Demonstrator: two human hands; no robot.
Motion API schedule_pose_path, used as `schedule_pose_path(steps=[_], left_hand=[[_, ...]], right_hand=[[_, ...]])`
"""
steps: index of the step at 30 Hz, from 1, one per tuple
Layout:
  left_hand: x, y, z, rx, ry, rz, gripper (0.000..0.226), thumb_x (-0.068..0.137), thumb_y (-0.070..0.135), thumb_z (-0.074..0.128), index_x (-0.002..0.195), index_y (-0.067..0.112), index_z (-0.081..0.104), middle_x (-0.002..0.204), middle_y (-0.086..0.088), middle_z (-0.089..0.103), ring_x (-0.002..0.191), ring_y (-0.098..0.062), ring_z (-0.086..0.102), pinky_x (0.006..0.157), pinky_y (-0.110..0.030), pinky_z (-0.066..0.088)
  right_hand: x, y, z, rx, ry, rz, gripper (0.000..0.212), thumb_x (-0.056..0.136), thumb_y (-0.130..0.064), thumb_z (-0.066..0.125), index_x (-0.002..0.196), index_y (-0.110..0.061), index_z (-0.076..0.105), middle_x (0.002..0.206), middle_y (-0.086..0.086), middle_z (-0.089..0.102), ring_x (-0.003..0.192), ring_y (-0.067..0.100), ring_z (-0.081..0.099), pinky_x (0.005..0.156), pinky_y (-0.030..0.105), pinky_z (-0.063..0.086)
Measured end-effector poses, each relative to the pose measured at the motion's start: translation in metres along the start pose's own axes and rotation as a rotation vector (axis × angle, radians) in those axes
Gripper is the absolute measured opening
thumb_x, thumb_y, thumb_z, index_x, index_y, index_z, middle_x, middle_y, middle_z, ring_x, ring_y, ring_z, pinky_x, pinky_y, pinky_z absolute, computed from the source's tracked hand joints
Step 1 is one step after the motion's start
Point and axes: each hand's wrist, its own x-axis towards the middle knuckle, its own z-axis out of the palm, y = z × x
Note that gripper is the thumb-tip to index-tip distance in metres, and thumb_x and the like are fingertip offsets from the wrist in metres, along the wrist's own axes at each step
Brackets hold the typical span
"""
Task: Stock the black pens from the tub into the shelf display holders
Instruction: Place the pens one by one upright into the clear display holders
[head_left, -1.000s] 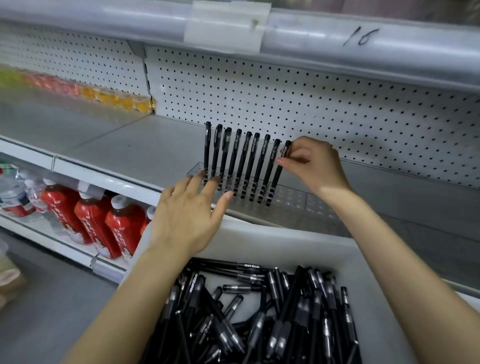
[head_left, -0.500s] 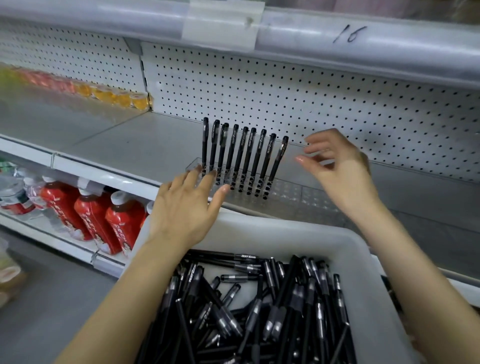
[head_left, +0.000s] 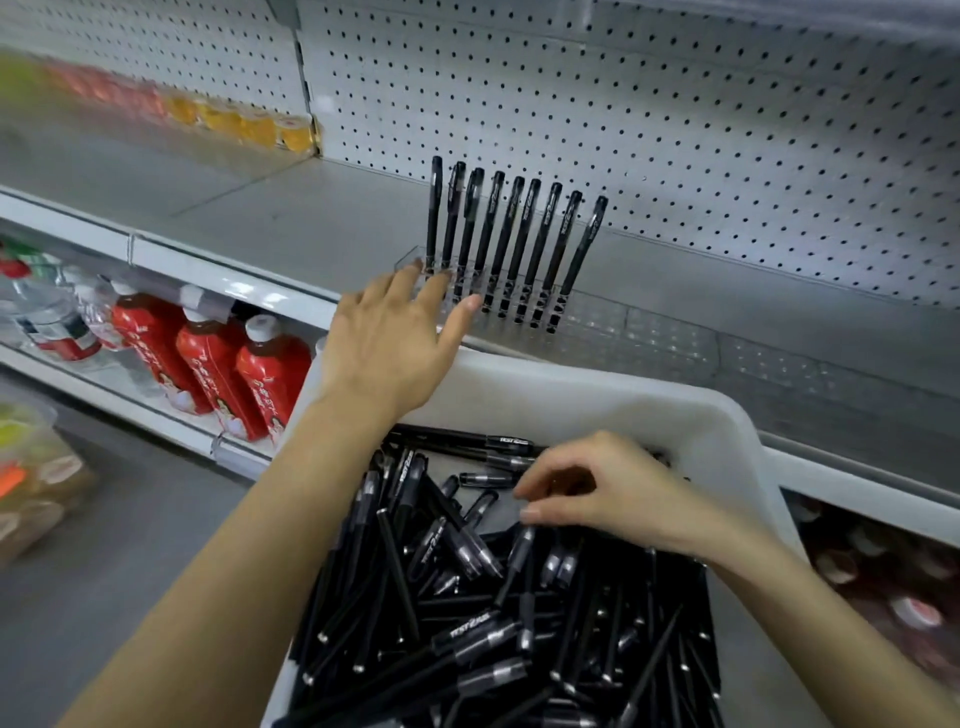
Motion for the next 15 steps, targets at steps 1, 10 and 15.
schedule_pose_path(steps=[1,10,15], left_hand=[[0.000,0.000,0.000,0.000,-0.002,-0.002,0.068,0.093,0.059,0.007,0.144,0.024,0.035,0.152,-0.007,0.032,0.135,-0.028,0.033,0.103,-0.045,0.031],[0.001,-0.001,0.001,0.004,-0.011,0.003,0.068,0.093,0.060,0.007,0.144,0.024,0.034,0.152,-0.006,0.031,0.135,-0.028,0.034,0.103,-0.045,0.031],[0.002,0.000,0.002,0.009,-0.021,0.001,0.068,0.093,0.059,0.007,0.144,0.024,0.033,0.153,-0.006,0.030,0.135,-0.028,0.033,0.103,-0.045,0.030]], right_hand=[[-0.001,0.000,0.002,-0.006,-0.027,0.001,0.017,0.074,-0.031,0.078,0.089,-0.024,0.074,0.079,-0.014,0.069,0.075,0.000,0.063,0.070,0.014,0.048],[0.000,0.003,0.004,-0.031,-0.102,0.001,0.016,0.071,-0.020,0.082,0.079,-0.020,0.068,0.062,-0.021,0.060,0.063,-0.004,0.057,0.059,0.007,0.038],[-0.005,0.005,-0.007,0.283,-0.121,-0.008,0.015,0.075,-0.006,0.076,0.079,-0.012,0.062,0.074,0.000,0.067,0.070,0.006,0.063,0.066,0.017,0.048]])
